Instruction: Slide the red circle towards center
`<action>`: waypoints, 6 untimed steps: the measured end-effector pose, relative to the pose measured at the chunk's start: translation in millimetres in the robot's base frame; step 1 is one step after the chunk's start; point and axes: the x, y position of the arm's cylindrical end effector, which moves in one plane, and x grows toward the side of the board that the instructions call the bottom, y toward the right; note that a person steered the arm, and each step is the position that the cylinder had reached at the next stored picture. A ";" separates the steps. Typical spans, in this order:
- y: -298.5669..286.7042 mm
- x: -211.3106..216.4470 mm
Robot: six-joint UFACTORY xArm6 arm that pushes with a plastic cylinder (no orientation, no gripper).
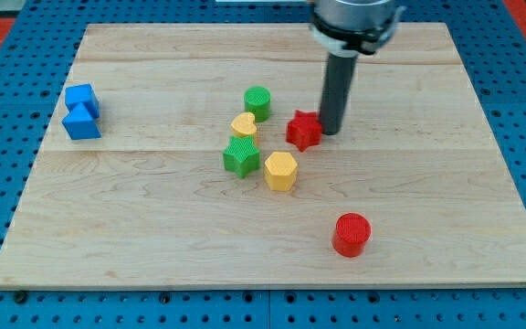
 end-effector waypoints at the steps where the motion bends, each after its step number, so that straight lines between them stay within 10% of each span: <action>1: 2.3 8.9; 3: 105.9 189.0; 6: 38.6 106.9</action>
